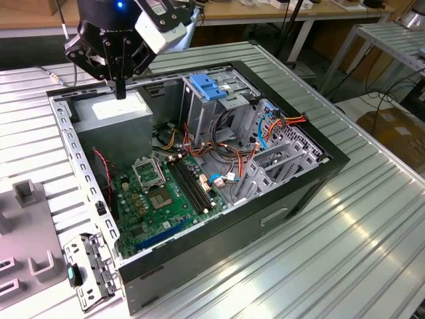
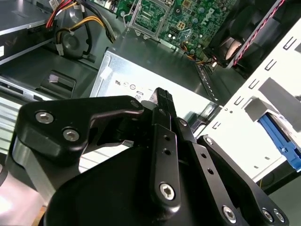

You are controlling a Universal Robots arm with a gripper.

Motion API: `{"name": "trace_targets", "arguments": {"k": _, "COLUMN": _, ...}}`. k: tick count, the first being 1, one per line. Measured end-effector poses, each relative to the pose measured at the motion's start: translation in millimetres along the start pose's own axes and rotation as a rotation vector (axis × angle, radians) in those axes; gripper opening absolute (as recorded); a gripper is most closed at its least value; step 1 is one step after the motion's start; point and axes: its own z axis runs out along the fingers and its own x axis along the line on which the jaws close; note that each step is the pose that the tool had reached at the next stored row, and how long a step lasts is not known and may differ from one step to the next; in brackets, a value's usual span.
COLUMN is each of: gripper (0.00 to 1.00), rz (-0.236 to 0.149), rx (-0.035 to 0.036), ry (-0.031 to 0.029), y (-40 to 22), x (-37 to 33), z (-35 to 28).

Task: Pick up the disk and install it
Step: 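Reach for the disk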

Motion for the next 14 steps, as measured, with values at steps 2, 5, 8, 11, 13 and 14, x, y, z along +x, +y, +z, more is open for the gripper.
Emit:
{"name": "trace_targets", "arguments": {"k": 2, "gripper": 0.11, "rz": 0.0, "rx": 0.0, "ry": 0.0, "y": -0.1, "x": 1.1, "z": 0.0}}
{"name": "trace_targets", "arguments": {"k": 5, "gripper": 0.11, "rz": 0.0, "rx": -0.0001, "ry": 0.0, "y": -0.2, "x": 2.7, "z": 0.0}}
{"name": "trace_targets", "arguments": {"k": 8, "gripper": 0.11, "rz": 0.0, "rx": -0.0001, "ry": 0.0, "y": -0.4, "x": 4.6, "z": 0.0}}
{"name": "trace_targets", "arguments": {"k": 11, "gripper": 0.11, "rz": 0.0, "rx": -0.0001, "ry": 0.0, "y": -0.5, "x": 6.6, "z": 0.0}}
{"name": "trace_targets", "arguments": {"k": 13, "gripper": 0.11, "rz": 0.0, "rx": -0.0001, "ry": 0.0, "y": -0.7, "x": 9.3, "z": 0.0}}
{"name": "trace_targets", "arguments": {"k": 14, "gripper": 0.11, "rz": 0.0, "rx": -0.0001, "ry": 0.0, "y": -0.8, "x": 9.9, "z": 0.0}}
